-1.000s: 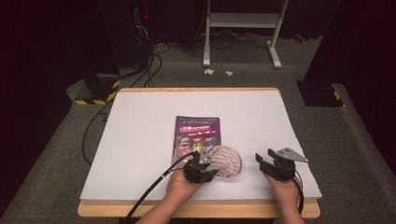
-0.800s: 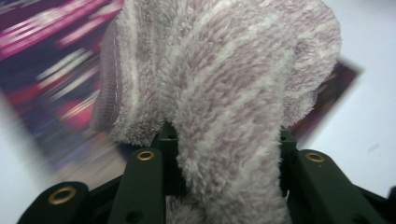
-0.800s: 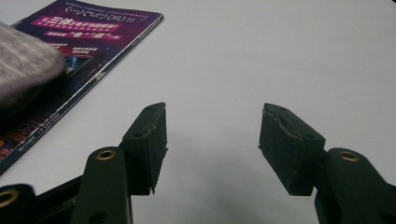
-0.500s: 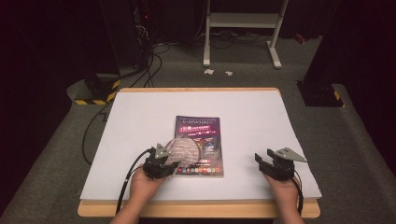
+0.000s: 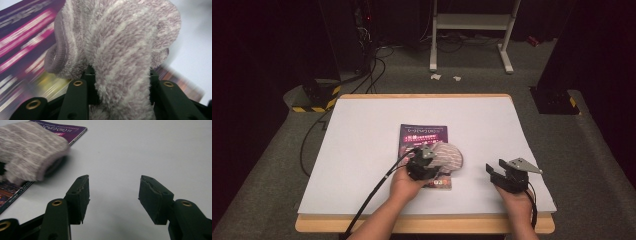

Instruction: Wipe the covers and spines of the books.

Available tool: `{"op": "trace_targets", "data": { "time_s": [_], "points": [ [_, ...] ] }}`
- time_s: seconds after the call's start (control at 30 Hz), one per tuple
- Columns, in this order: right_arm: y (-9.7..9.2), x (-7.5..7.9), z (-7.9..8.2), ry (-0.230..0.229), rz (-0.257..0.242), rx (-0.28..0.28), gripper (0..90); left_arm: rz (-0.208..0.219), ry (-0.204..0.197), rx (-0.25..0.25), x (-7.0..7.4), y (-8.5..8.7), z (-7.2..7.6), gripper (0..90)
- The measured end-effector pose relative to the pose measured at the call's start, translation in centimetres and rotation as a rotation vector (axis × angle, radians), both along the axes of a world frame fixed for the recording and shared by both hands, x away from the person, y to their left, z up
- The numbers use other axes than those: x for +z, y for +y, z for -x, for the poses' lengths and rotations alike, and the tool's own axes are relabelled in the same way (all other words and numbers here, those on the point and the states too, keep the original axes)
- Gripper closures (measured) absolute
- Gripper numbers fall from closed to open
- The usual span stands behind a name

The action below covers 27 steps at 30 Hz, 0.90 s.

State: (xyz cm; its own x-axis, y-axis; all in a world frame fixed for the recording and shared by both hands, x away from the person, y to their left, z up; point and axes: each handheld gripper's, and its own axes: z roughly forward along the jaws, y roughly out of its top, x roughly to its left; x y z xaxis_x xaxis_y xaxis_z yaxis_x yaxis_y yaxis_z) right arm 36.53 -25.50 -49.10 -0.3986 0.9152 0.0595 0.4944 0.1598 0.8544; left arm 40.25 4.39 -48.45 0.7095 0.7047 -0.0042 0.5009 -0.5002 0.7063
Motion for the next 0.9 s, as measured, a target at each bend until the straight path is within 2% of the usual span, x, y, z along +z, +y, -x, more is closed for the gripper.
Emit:
{"op": "trace_targets", "data": {
  "time_s": [0.1,0.2,0.27,0.33,0.47,0.6,0.67,0.8,0.87,0.9],
  "points": [
    [0.0,0.0,0.0,0.001,-0.001,0.003,41.8,-0.01,-0.008,-0.019,0.0,-1.2,-0.2,60.1],
    [0.1,0.0,0.0,0.001,-0.002,0.005,41.8,-0.005,-0.003,-0.022,0.0,0.1,-0.3,60.1],
    [0.0,0.0,0.0,0.002,-0.003,0.003,41.9,-0.013,-0.01,0.009,0.0,1.8,-0.4,60.1],
    [0.0,0.0,0.1,0.003,-0.005,0.0,41.9,-0.009,-0.011,0.059,-0.1,4.6,-0.5,60.1],
    [0.1,-0.2,0.0,0.008,0.002,0.0,42.1,-0.028,-0.009,0.157,0.1,9.6,-0.5,60.2],
    [0.3,-0.3,-0.1,0.009,0.01,0.003,42.1,-0.028,-0.004,0.209,0.1,12.3,-0.5,60.2],
    [0.4,-0.3,-0.1,0.013,0.01,0.003,42.1,-0.025,-0.003,0.214,0.1,12.3,-0.5,60.3],
    [0.3,-0.2,-0.1,0.005,0.008,0.002,42.0,-0.056,-0.019,0.203,0.1,10.3,-0.5,60.4],
    [0.2,-0.2,-0.1,0.006,0.003,-0.001,42.0,-0.037,-0.01,0.181,0.0,9.0,-0.6,60.4],
    [0.1,-0.2,-0.1,0.006,0.002,-0.002,42.0,-0.022,-0.003,0.153,0.0,7.9,-0.6,60.4]
  ]
}}
